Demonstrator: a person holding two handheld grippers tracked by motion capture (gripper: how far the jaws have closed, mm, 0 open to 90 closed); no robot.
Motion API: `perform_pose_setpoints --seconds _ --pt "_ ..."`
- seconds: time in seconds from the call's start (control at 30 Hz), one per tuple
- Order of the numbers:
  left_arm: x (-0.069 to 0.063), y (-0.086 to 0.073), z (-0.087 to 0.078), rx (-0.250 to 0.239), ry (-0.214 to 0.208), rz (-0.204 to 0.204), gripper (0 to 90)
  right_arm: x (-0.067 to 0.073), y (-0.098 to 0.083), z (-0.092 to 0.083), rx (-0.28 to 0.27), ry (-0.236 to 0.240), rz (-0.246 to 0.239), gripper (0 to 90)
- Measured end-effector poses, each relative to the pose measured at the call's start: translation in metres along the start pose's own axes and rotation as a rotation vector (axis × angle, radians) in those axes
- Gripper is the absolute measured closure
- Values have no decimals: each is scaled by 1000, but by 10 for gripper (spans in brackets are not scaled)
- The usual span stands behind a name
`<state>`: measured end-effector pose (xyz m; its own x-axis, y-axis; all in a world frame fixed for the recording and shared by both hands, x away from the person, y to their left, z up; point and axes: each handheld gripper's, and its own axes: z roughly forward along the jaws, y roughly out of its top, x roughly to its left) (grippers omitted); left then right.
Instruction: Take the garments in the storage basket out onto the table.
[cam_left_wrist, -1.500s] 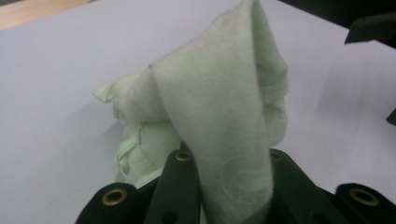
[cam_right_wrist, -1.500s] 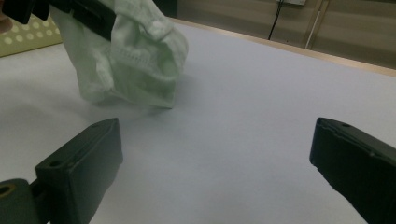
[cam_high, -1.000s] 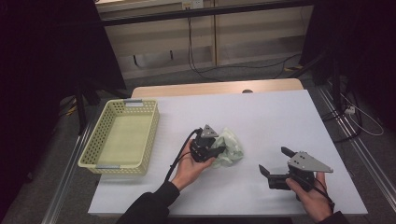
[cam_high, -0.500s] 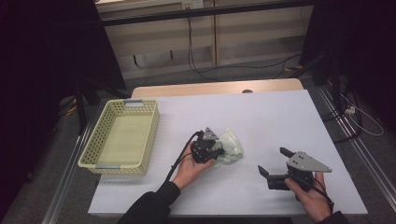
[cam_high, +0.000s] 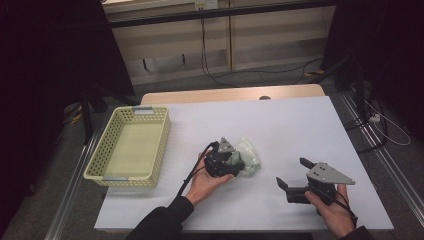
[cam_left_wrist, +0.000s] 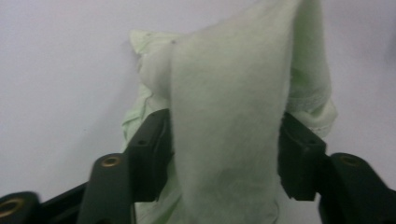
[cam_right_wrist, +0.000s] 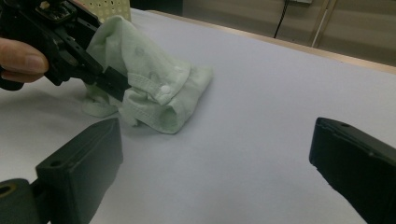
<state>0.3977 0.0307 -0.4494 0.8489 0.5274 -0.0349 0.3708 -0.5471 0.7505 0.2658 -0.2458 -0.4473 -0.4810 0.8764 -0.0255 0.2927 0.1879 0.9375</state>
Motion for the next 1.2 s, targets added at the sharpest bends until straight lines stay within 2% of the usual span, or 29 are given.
perform_pose_setpoints --seconds 0.07,0.27,0.37,0.47,0.53,0.57,0.6,0.73,0.83,0.9,1.0,1.2 --pt "2 1 -5 -15 -1 0 333 1 0 1 2 3 -1 19" --pt "6 -1 -19 -35 12 0 191 5 1 4 5 20 -10 21" --pt "8 -5 -27 -29 40 -6 146 7 1 5 6 40 -22 21" --pt "9 -8 -38 -56 55 -2 128 8 2 7 10 50 -26 22" --pt "9 -10 -46 -85 60 -17 89 9 3 9 12 53 -29 27" --pt "10 -11 -48 -100 49 -22 84 9 3 11 14 55 -29 29" --pt "11 -12 -50 -99 51 -10 87 10 4 12 15 57 -28 33" --pt "12 -17 -57 -110 50 -18 62 12 6 20 30 83 -27 41" --pt "10 -23 -62 -107 88 -14 50 16 7 26 37 98 -31 41" --pt "9 -27 -67 -118 90 -12 51 20 7 31 43 105 -46 41" --pt "7 -31 -74 -135 66 -28 57 28 7 39 55 110 -74 41" --pt "8 -43 -87 -142 77 -28 54 40 11 53 58 141 -90 46"
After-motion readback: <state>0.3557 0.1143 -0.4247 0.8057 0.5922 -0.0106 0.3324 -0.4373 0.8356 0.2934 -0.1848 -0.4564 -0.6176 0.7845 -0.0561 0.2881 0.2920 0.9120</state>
